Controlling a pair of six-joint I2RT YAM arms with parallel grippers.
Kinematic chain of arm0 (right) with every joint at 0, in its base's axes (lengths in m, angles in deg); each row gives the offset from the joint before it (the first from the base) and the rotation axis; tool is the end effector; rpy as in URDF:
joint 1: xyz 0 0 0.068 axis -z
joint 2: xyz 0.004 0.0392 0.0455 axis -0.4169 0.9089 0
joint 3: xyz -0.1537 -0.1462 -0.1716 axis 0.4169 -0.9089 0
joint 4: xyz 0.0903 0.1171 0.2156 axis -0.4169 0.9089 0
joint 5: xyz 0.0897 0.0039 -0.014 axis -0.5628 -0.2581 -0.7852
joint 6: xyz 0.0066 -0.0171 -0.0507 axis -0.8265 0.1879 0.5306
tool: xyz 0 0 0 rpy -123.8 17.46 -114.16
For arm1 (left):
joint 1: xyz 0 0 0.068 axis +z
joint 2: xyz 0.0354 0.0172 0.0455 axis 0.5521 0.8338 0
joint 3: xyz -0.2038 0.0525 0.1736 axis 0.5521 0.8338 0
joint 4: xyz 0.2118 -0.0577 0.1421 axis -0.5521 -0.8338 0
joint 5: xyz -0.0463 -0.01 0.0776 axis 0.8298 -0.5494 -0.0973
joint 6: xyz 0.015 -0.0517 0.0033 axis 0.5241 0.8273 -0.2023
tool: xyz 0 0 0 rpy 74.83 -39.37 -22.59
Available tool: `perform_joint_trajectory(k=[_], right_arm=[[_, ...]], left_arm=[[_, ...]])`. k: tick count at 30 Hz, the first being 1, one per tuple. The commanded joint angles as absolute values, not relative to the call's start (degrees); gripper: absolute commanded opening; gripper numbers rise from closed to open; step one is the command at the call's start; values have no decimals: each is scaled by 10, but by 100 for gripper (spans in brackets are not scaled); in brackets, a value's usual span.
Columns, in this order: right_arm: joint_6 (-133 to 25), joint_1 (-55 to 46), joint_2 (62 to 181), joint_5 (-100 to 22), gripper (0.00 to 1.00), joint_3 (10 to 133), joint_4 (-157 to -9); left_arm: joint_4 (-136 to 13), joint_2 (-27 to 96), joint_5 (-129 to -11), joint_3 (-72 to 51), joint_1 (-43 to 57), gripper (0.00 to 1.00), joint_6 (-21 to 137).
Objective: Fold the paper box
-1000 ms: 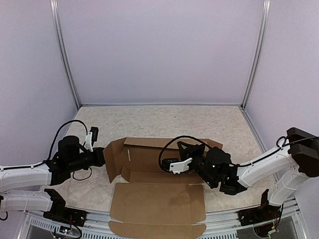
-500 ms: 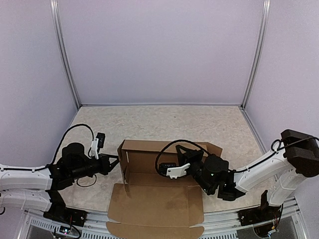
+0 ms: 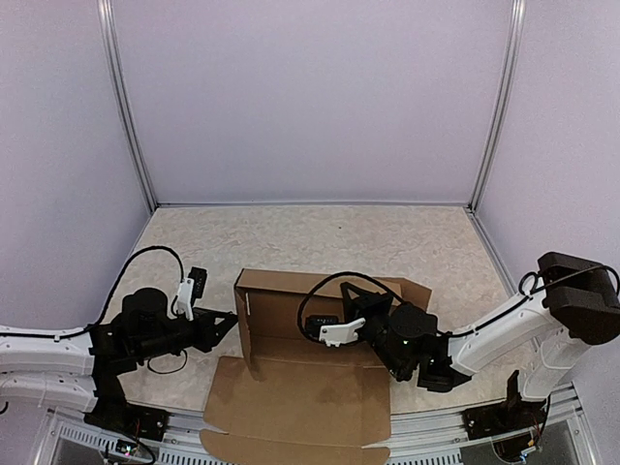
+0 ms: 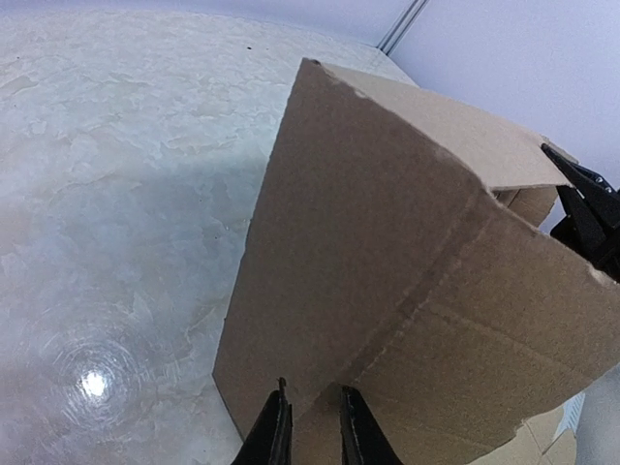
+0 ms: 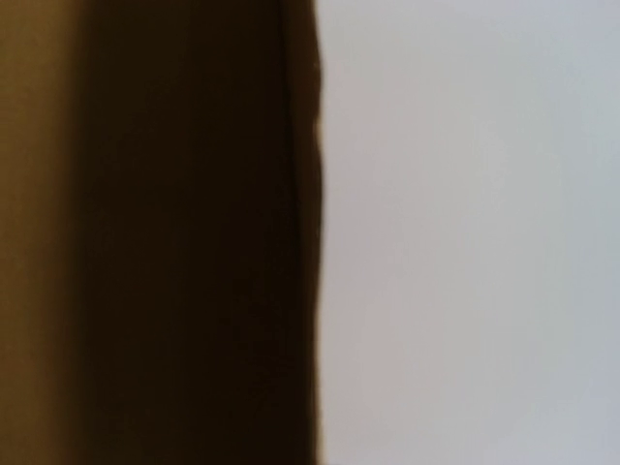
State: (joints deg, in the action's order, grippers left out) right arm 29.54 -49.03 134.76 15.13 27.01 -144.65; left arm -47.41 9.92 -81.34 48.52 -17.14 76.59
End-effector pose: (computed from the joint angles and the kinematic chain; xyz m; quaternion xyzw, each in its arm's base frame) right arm 0.1098 0.2840 0.1841 -0.5663 0.4331 -0.2973 0.6351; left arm 0.1196 -0.1426 0.1754 0.1296 0.8159 -0.3495 0.4420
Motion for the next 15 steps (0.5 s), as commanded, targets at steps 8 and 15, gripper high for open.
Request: perform_joint_trajectory(k=[8, 15], right_arm=[[250, -500, 1358, 144, 0, 270, -1337], [225, -501, 1340, 138, 0, 275, -1299]], left_arm=[[-534, 71, -849, 479, -185, 21, 734], [-522, 90, -837, 463, -185, 27, 720]])
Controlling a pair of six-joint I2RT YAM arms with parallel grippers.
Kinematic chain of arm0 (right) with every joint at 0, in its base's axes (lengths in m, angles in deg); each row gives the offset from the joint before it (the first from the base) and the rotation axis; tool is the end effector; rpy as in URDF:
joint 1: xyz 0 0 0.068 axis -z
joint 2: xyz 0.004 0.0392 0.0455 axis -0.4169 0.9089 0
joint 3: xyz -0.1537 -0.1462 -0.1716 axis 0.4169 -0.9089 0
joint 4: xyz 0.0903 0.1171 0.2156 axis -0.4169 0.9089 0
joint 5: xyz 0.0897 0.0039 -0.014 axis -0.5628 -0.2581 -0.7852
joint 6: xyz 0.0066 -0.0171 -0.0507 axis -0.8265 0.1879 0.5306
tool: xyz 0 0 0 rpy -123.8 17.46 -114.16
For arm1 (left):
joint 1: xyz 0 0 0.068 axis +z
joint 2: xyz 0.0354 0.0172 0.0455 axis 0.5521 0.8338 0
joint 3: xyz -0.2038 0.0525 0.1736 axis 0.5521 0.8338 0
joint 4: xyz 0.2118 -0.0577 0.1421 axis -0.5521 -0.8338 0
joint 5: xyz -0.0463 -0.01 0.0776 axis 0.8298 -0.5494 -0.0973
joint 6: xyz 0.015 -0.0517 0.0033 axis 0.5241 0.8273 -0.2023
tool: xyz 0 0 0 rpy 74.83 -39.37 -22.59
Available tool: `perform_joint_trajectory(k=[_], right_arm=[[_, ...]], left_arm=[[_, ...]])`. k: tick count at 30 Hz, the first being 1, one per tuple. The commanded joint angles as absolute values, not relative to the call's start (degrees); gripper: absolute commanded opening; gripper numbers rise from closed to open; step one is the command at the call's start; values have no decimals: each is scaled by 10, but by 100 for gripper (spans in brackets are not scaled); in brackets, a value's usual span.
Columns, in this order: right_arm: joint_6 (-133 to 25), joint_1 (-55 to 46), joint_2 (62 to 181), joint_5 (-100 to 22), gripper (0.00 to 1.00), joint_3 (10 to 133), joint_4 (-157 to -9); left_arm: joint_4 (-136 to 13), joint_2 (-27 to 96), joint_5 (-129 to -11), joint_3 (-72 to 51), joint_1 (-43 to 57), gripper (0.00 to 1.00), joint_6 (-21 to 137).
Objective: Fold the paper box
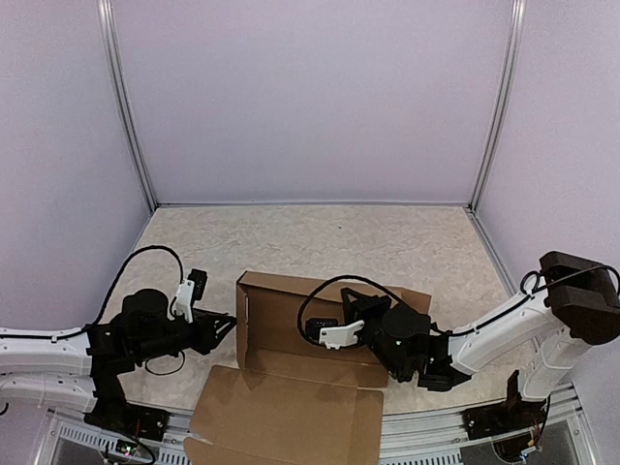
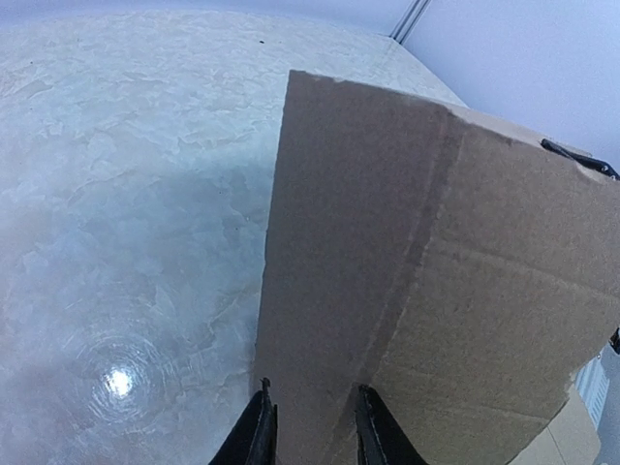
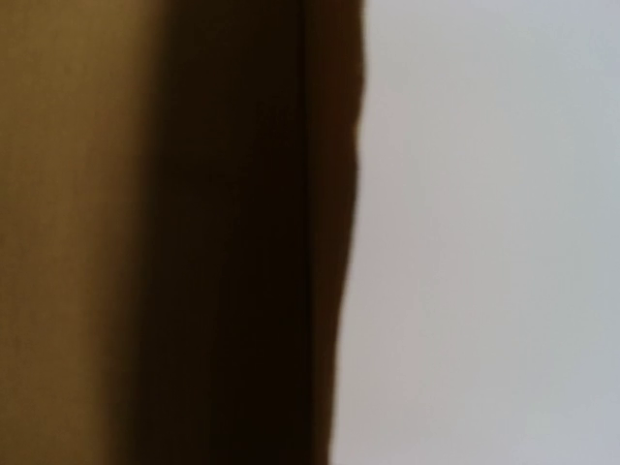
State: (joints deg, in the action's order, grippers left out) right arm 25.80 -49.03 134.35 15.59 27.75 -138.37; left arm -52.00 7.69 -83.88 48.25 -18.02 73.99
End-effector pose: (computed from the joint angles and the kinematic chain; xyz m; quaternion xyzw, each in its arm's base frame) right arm 0.1103 0.2850 0.1788 -0.5806 0.4491 -0.2913 0.6134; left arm 0.1153 -0.1394 0.1753 0.1447 0.8232 -0.3184 0.4472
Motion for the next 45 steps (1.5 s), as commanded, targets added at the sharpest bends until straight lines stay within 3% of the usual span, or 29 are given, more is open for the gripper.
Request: perform_joint_trajectory(k=[1, 12, 29, 45], right_arm=[[223, -501, 1340, 138, 0, 275, -1299], [246, -509, 1352, 163, 0, 283, -1317], [341, -509, 1328, 133, 0, 296, -1369], [369, -508, 1329, 124, 0, 349, -1332]], left_arm=[[-520, 97, -835, 462, -185, 29, 718], [-534, 122, -837, 430, -195, 41, 695], [-605, -1, -851, 455, -195, 44, 675], [-586, 13, -888, 458, -216, 48, 661]])
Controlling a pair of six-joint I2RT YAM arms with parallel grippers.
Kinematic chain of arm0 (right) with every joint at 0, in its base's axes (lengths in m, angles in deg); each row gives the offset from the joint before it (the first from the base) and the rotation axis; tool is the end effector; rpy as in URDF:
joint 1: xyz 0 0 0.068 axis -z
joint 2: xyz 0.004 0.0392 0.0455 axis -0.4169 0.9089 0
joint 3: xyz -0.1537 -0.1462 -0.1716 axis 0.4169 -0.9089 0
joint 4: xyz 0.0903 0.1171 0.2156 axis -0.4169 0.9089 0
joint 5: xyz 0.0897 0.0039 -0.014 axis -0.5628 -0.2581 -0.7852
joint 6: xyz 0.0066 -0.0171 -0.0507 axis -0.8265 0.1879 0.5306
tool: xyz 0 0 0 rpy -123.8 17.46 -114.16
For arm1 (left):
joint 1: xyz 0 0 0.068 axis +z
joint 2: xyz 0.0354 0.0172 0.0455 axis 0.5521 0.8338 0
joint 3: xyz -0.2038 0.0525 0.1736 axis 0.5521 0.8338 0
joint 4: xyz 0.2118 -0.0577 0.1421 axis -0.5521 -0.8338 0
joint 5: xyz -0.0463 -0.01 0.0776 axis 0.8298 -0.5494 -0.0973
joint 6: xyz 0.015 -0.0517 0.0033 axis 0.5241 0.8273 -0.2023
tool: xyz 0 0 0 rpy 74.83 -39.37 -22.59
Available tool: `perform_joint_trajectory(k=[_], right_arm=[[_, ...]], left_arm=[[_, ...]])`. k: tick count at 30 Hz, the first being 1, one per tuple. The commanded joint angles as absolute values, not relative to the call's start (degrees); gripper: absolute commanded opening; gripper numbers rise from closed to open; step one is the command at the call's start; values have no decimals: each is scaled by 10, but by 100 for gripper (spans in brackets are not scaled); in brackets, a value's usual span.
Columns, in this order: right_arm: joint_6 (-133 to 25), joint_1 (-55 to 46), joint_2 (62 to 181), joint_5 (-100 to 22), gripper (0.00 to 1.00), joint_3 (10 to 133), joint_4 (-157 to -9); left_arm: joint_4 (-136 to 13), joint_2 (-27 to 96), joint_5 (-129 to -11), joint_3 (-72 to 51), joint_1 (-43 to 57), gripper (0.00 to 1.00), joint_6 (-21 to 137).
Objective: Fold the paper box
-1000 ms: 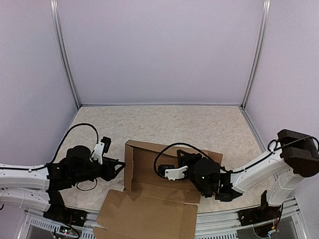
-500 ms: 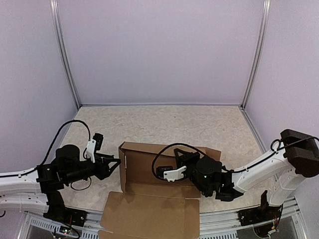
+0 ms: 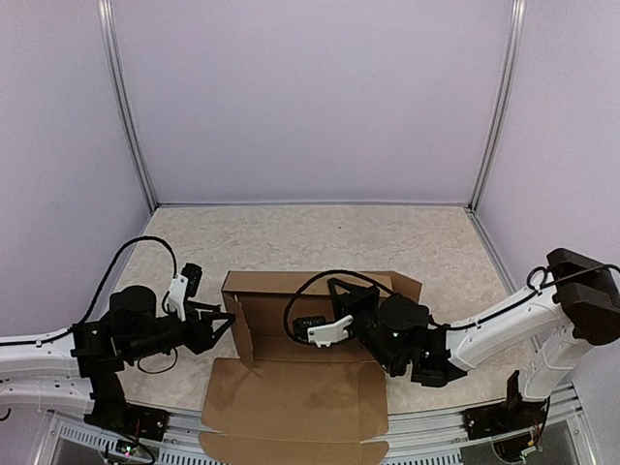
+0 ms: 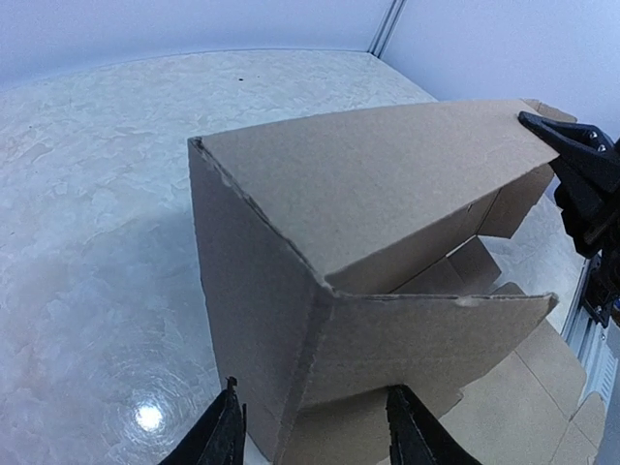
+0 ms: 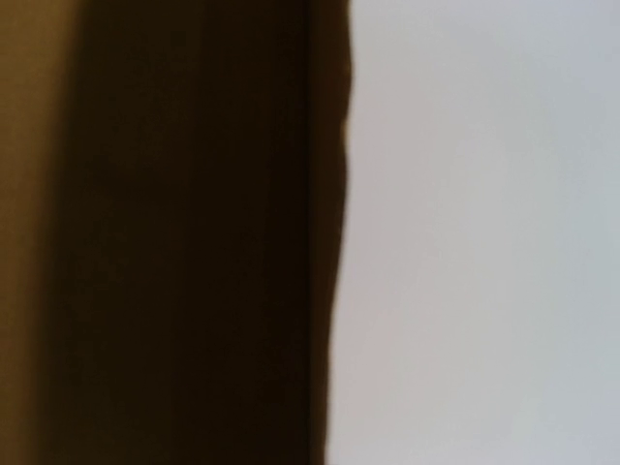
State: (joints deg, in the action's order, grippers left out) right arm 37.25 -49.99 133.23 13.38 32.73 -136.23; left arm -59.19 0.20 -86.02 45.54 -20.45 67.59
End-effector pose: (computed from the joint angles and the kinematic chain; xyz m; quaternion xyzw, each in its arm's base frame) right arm 0.1087 0.3018 0.2048 -0.6103 0.3786 -0.3265 0.6145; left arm 0.1047 -0.1356 0.1993 0.1921 0.7979 -0.3041 0.4836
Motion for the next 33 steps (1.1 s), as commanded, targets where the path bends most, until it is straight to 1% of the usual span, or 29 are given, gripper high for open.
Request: perform_joint_trajectory(k=[1, 10, 17, 25, 33], right_arm=[[364, -508, 1326, 123, 0, 353, -1321], [287, -506, 1293, 117, 0, 370, -1207], [238, -506, 1274, 119, 0, 371, -1152], [177, -506, 1252, 118, 0, 368, -1110], [134, -509, 1271, 126, 0, 366, -1103]], left_arm=[[-587, 17, -897, 455, -220, 48, 659], [-595, 78, -1046, 424, -285, 50, 644], [-560, 133, -1106, 409, -300, 50, 636], [-507, 180, -1116, 395, -304, 50, 624], [-476, 244, -1123, 363, -314, 49, 614]])
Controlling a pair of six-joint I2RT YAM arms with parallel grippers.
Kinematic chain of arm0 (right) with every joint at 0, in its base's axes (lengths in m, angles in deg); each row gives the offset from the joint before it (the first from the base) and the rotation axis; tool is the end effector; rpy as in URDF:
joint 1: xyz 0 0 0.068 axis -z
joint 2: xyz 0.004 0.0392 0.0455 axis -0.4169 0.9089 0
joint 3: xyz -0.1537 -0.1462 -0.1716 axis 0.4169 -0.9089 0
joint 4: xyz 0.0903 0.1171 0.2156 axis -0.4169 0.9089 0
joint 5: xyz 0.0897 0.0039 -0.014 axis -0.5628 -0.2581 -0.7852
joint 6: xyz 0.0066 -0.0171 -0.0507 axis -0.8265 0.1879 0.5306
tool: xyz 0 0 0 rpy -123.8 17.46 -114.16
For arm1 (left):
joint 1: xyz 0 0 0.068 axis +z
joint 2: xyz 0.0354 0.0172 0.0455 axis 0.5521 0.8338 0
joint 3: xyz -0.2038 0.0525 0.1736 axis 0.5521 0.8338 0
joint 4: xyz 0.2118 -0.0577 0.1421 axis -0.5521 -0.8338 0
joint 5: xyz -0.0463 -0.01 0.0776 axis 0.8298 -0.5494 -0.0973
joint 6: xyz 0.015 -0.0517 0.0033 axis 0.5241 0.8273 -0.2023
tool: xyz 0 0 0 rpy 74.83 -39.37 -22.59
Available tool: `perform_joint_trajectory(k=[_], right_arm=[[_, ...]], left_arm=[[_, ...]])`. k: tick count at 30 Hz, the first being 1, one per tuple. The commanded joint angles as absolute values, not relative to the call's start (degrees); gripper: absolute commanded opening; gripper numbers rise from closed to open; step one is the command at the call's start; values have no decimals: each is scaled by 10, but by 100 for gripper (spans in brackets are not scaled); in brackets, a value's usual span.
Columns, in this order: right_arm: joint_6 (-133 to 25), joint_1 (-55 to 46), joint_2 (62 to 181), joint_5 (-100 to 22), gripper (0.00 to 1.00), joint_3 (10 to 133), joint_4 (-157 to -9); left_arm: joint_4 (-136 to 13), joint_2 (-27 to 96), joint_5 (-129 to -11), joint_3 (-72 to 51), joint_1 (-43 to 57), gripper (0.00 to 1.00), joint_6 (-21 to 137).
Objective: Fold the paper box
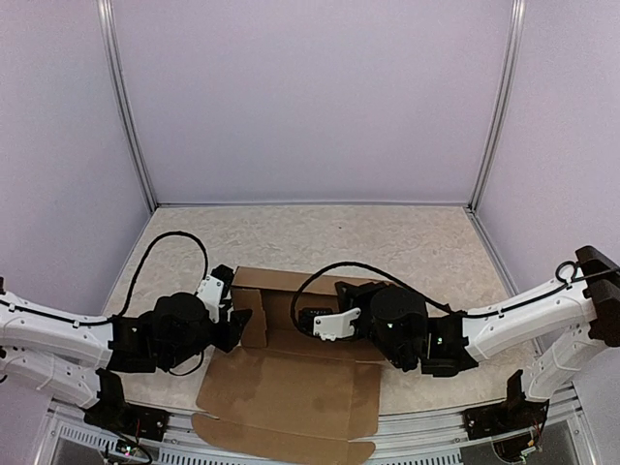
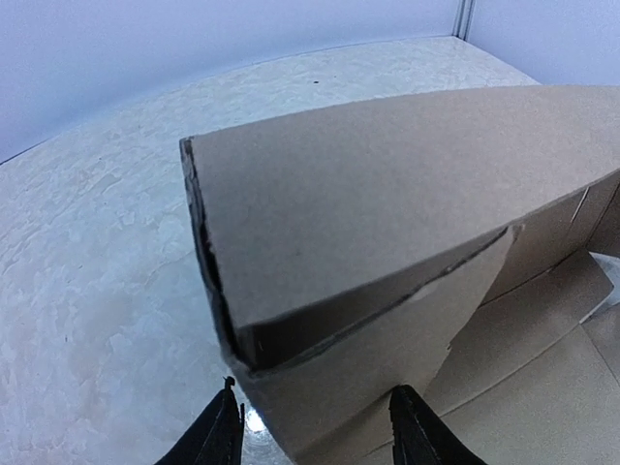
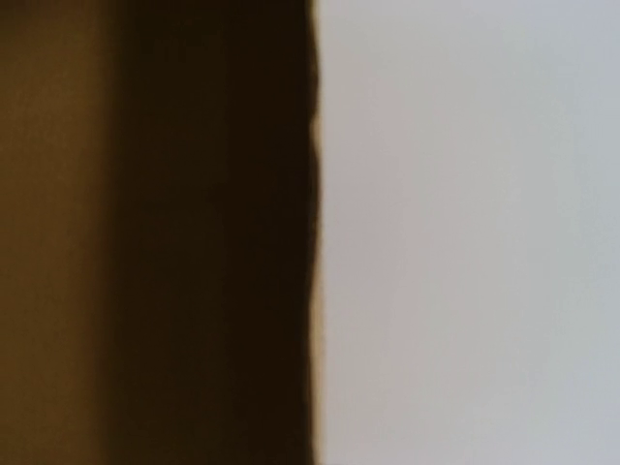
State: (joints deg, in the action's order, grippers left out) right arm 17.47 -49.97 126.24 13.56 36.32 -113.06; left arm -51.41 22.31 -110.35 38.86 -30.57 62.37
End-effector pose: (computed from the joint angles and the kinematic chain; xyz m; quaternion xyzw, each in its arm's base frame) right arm 0.1067 0.2941 0.2203 -0.6084 0.4720 -0.2510 0.5866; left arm 0.1127 -0.1884 0.1863 0.2042 0.8113 -0.1376 0.5302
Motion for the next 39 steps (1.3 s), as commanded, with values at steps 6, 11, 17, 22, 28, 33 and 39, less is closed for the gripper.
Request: perform_joint_trajectory(k=[6, 11, 17, 22, 28, 33, 39], right_arm=[[99, -508, 1280, 131, 0, 371, -1092], [75, -511, 1280, 124, 0, 369, -1086], [53, -514, 1279, 118, 0, 365, -1083], [33, -516, 1280, 109, 0, 364, -1082], [20, -520, 1282, 106, 0, 366, -1084], [-1, -524, 1276, 97, 0, 365, -1083], [-27, -530, 1274, 91, 0, 364, -1080]], left_arm=[[-468, 280, -1168, 343, -327, 50, 613], [-453, 313, -1194, 341, -328, 46, 612], [-429, 336, -1197, 339, -328, 36, 605], [-417, 346, -1194, 337, -328, 24, 598], [-409, 350, -1191, 335, -327, 19, 591], [-393, 353, -1198, 342, -325, 3, 581], [-378, 360, -1185, 342, -321, 0, 569]])
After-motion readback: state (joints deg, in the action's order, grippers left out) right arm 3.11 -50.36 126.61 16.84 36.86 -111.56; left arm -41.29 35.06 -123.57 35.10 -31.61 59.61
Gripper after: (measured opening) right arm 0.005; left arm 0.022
